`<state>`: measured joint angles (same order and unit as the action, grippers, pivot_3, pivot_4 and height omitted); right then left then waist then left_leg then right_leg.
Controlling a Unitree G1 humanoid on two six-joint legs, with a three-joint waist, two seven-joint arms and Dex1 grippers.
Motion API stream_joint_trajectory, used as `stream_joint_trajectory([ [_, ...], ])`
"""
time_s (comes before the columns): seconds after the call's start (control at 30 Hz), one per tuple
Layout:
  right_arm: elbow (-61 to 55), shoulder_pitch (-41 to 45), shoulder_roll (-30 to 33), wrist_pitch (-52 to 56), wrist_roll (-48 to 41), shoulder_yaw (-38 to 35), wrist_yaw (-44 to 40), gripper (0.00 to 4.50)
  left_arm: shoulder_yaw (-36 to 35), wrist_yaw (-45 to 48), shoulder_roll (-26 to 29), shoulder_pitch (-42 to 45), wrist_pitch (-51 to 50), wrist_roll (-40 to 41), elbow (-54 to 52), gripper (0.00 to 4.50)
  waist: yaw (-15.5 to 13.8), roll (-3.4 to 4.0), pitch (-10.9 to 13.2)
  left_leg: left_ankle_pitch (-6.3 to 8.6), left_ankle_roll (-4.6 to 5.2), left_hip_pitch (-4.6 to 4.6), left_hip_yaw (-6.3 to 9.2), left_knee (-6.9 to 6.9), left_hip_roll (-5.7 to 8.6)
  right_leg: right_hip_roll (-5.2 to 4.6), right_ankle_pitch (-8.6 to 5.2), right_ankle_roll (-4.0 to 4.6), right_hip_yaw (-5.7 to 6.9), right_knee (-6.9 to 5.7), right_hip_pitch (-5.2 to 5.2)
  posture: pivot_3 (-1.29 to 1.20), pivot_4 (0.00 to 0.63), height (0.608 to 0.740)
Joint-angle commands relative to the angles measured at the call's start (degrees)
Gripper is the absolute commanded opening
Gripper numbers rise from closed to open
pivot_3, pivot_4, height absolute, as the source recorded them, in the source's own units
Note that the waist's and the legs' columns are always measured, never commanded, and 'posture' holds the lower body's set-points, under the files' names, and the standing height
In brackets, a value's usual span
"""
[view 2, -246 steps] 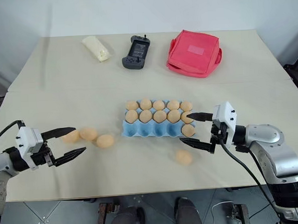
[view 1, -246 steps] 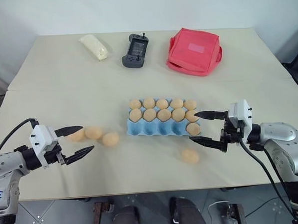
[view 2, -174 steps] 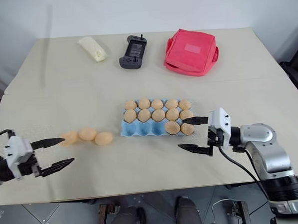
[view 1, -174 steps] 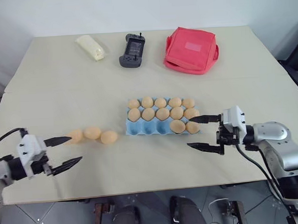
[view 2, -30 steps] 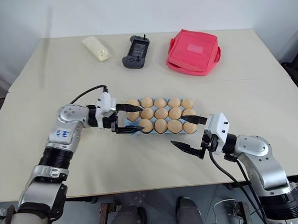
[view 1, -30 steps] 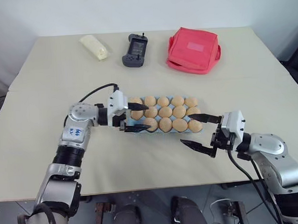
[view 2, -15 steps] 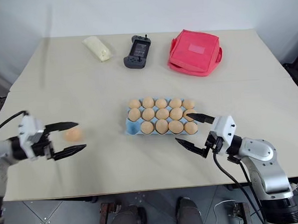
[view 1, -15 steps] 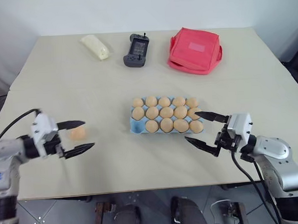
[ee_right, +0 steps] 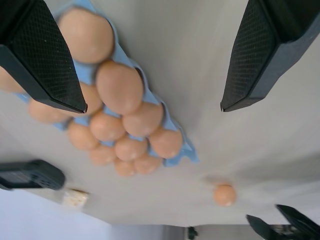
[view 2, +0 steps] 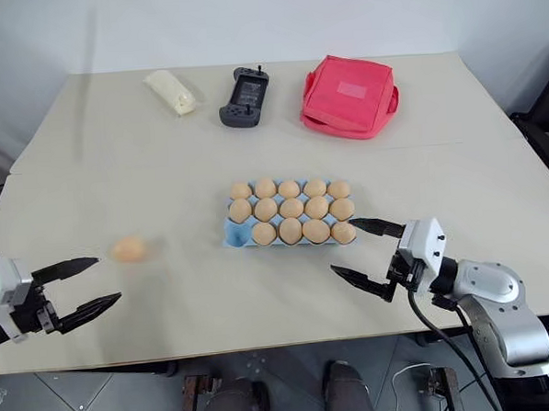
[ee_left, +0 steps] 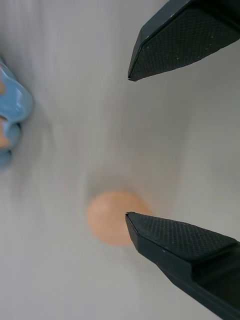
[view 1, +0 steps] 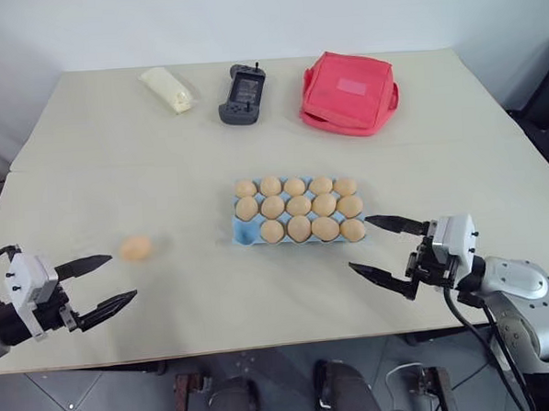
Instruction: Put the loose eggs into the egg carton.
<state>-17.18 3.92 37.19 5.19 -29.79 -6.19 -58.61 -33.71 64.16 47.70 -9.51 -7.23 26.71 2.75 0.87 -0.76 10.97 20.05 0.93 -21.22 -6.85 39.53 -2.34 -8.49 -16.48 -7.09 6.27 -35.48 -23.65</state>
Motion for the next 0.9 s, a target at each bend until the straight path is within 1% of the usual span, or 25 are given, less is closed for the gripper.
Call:
stream_joint_trajectory([
  [0.03, -2.55, 2.79, -0.43, 0.69, -1.69, 1.78, -1.55, 4.5, -2.88, -2.98, 1.3, 0.35, 3.16, -2.34, 6.22, 4.47, 0.01, 0.0, 0.0, 0.0, -0.01, 0.0, -0.01, -0.01, 0.0, 0.0, 0.0, 0.0, 0.03, -0.01, -0.02, 0.0, 0.15, 0.74],
  [0.13, -2.0, 4.88, -0.73, 1.54, -1.93, 2.93, -2.13, 4.5, -1.48, -5.49, 1.13, 3.26, 4.94, -3.72, 10.16, 4.47, 0.1, -0.01, 0.0, 0.01, 0.0, -0.01, -0.05, -0.02, 0.0, -0.01, 0.0, 0.0, 0.14, -0.01, -0.05, 0.0, 0.15, 0.74],
  [0.23, -0.99, 6.15, -0.86, 1.84, -1.66, 3.59, -2.52, 4.5, 2.43, -6.79, -0.29, 7.31, 4.54, -4.02, 9.73, 4.47, -0.64, -0.03, -0.01, 0.03, 0.0, -0.05, -0.03, -0.01, 0.01, -0.07, 0.01, -0.01, 0.32, -0.01, -0.04, 0.0, 0.15, 0.74],
  [0.47, -0.25, 7.47, -1.28, 2.43, -1.22, 4.52, -3.08, 4.5, 12.41, -4.67, -3.27, 17.68, 4.2, -4.37, 11.73, 4.47, -0.73, -0.06, -0.03, 0.07, 0.02, -0.08, -0.16, -0.01, 0.0, -0.07, 0.07, -0.06, 0.66, -0.11, 0.0, 0.0, 0.15, 0.74],
  [0.53, -0.23, 7.59, -1.36, 2.44, -1.17, 4.94, -3.24, 4.5, 15.17, -4.64, -4.01, 21.2, 5.83, -6.11, 14.68, 4.47, -0.65, -0.06, -0.03, 0.06, 0.02, -0.08, -0.23, -0.02, 0.0, -0.07, 0.07, -0.06, 0.78, -0.11, -0.01, 0.0, 0.15, 0.74],
  [0.63, -0.53, 7.53, -1.8, 2.37, -1.01, 5.77, -3.13, 4.5, 19.45, -7.28, -4.44, 26.52, 8.15, -11.23, 21.49, 4.47, -0.42, -0.06, -0.04, 0.07, 0.02, -0.06, -0.37, -0.02, 0.18, -0.04, 0.07, -0.06, 0.98, -0.09, -0.03, 0.0, 0.15, 0.74],
  [0.73, -1.05, 7.41, -2.23, 2.39, -0.85, 6.05, -2.75, 4.5, 21.46, -6.37, -4.73, 29.43, 9.23, -12.05, 23.61, 4.47, -0.31, -0.06, -0.03, 0.07, 0.02, -0.06, -0.41, -0.02, 0.19, -0.05, 0.07, -0.06, 1.01, -0.09, -0.04, 0.0, 0.15, 0.74],
  [0.83, -1.39, 6.99, -2.57, 2.23, -0.72, 5.5, -2.08, 4.5, 22.41, -4.77, -4.07, 29.73, 9.49, -12.07, 23.95, 3.88, -0.43, -0.08, -0.05, 0.07, 0.02, -0.07, -0.4, -0.01, 0.18, -0.06, 0.07, -0.06, 1.04, -0.08, -0.04, 0.0, 0.15, 0.74],
  [0.9, -1.6, 6.45, -2.58, 2.09, -0.69, 5.04, -1.72, 4.5, 22.54, -3.63, -4.03, 29.32, 8.42, -11.02, 22.22, 3.26, -0.49, -0.08, -0.04, 0.07, 0.02, -0.07, -0.4, -0.02, 0.18, -0.06, 0.07, -0.06, 1.04, -0.08, -0.04, 0.0, 0.15, 0.74],
])
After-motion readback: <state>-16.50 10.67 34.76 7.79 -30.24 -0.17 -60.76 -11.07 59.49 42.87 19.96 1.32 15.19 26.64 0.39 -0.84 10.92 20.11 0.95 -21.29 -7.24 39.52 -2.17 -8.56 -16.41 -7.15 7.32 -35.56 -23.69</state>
